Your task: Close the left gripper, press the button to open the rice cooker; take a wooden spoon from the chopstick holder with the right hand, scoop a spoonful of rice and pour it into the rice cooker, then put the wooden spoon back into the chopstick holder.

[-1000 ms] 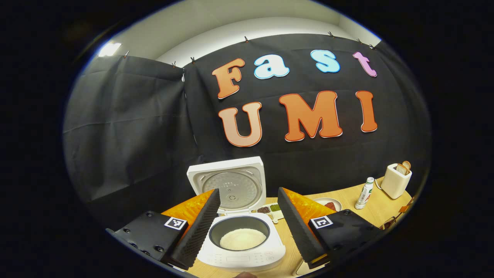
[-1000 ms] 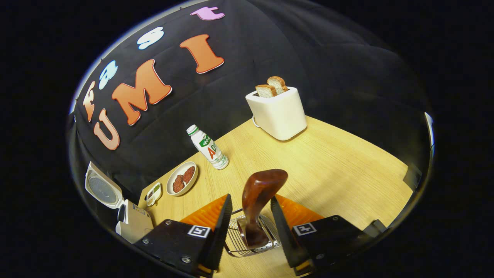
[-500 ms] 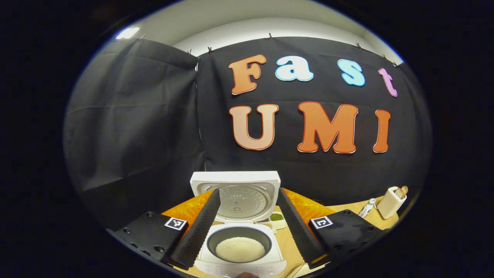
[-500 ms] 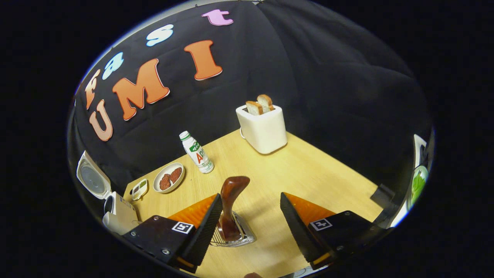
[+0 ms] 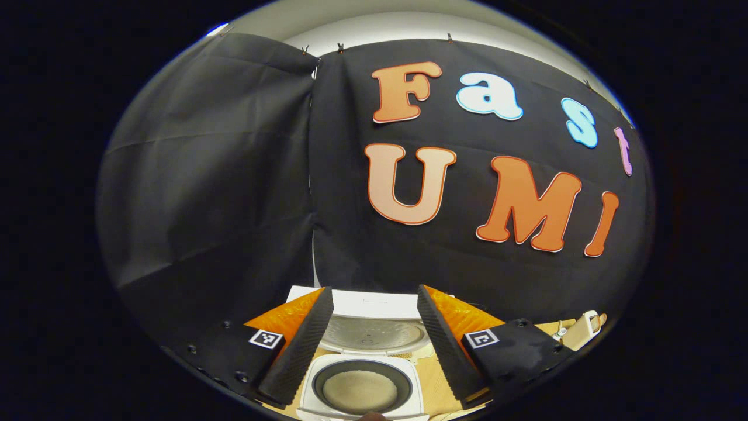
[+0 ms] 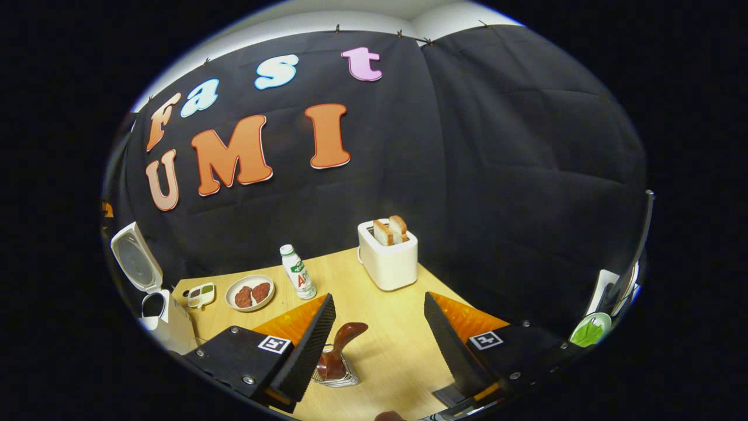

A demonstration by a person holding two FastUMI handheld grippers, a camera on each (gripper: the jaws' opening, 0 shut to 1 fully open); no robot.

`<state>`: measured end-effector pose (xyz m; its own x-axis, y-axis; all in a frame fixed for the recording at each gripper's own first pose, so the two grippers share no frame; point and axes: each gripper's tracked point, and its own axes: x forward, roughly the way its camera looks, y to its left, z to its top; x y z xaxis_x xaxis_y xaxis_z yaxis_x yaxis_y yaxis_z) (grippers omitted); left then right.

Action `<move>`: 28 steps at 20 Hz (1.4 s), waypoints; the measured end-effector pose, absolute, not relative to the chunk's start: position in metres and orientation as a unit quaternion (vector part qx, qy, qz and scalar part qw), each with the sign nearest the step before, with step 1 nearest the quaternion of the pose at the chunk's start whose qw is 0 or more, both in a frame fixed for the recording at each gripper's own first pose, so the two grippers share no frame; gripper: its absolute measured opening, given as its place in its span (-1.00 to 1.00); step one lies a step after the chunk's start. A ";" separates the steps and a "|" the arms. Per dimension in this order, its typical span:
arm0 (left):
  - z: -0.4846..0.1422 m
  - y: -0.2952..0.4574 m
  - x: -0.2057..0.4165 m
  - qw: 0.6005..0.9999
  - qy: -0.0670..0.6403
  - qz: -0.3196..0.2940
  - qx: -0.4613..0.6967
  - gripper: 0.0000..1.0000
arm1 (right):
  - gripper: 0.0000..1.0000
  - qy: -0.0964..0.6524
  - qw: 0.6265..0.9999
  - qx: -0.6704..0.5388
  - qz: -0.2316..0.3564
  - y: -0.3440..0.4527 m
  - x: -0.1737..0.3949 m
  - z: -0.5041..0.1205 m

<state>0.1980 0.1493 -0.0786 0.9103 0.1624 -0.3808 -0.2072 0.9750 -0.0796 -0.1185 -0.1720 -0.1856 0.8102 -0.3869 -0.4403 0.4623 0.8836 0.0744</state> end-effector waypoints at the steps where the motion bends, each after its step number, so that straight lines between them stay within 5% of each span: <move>1: -0.082 0.153 0.209 0.974 0.197 0.096 -0.056 0.94 | 0.91 0.207 0.947 0.088 -0.230 -0.173 -0.123 -0.179; 15: -0.160 0.179 0.308 0.946 0.302 0.121 -0.006 0.94 | 0.90 0.173 0.946 0.047 -0.270 -0.184 -0.169 -0.130; 28: -0.223 0.124 0.157 0.865 0.496 0.026 -0.067 0.99 | 0.90 0.176 0.966 0.041 -0.185 -0.145 -0.122 -0.132</move>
<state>0.1569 0.1244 -0.2235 0.5063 -0.0222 -0.8621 -0.1112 0.9897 -0.0907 -0.1218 -0.1447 -0.1319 0.8692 -0.3433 -0.3559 0.3721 0.9281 0.0136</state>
